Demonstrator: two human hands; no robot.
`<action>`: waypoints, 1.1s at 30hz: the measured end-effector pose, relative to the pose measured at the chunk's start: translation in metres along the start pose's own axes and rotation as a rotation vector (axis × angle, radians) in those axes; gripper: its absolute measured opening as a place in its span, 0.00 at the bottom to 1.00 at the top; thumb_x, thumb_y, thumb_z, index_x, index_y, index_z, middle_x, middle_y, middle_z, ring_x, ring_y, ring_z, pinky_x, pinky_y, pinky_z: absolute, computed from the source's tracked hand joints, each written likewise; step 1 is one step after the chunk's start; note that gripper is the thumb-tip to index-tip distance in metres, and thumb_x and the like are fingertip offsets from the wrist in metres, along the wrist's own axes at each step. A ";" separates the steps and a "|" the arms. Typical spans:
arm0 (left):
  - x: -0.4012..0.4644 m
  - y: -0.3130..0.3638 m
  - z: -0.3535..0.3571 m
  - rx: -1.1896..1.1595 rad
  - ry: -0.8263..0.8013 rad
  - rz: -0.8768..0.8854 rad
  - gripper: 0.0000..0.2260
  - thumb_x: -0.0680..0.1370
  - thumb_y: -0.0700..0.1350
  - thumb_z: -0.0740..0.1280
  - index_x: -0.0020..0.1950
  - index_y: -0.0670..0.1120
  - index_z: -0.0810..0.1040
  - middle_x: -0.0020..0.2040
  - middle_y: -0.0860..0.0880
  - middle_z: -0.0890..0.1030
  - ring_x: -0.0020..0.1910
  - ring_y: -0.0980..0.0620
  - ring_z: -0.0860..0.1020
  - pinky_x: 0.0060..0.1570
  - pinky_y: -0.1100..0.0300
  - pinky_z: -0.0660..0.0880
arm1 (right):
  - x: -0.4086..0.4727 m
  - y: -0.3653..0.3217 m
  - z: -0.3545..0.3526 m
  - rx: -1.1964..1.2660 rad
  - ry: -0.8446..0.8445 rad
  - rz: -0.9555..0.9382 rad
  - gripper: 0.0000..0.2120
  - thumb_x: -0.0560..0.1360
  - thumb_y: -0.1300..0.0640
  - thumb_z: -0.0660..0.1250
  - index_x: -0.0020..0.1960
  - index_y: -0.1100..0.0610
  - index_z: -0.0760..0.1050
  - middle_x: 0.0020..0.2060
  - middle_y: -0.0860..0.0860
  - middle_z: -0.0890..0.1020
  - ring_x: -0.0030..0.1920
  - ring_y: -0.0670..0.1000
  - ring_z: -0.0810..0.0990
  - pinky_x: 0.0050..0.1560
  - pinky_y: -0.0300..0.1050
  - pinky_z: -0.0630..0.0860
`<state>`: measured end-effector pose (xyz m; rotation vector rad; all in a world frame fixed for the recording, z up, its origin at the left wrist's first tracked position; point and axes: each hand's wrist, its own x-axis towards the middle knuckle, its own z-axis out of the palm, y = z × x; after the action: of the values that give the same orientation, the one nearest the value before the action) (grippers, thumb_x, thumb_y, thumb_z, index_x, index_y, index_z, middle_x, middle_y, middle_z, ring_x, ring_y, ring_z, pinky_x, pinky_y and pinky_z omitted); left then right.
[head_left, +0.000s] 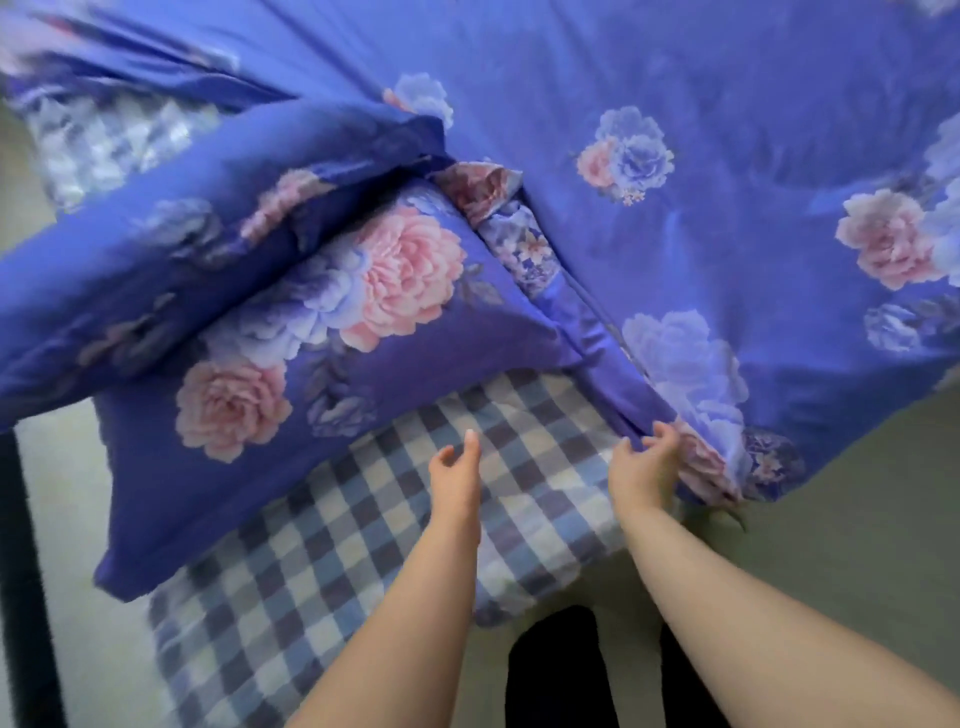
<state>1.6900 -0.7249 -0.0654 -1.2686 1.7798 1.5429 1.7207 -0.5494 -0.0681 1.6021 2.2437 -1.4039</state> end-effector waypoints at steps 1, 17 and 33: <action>0.008 0.017 -0.016 -0.062 0.054 0.017 0.35 0.72 0.65 0.66 0.70 0.43 0.65 0.67 0.42 0.72 0.66 0.43 0.72 0.67 0.47 0.67 | -0.011 -0.024 0.021 -0.030 -0.119 -0.150 0.22 0.74 0.62 0.66 0.65 0.62 0.66 0.58 0.60 0.72 0.56 0.62 0.75 0.60 0.53 0.71; 0.055 0.192 -0.135 0.522 0.692 0.475 0.34 0.74 0.53 0.69 0.75 0.48 0.58 0.76 0.45 0.55 0.74 0.42 0.55 0.72 0.51 0.53 | -0.055 -0.266 0.195 -0.606 -0.799 -0.951 0.20 0.76 0.52 0.64 0.66 0.56 0.67 0.65 0.55 0.70 0.65 0.56 0.70 0.64 0.51 0.67; 0.158 0.283 -0.249 1.380 0.833 0.724 0.13 0.73 0.34 0.61 0.57 0.40 0.73 0.53 0.38 0.76 0.54 0.39 0.73 0.59 0.47 0.65 | -0.089 -0.335 0.279 -0.822 -0.475 -1.333 0.31 0.75 0.47 0.66 0.73 0.54 0.58 0.66 0.56 0.66 0.65 0.59 0.66 0.61 0.53 0.67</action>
<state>1.4279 -1.0278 0.0169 -0.4767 3.0552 -0.4049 1.3817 -0.8227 0.0253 -0.5424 2.8679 -0.4993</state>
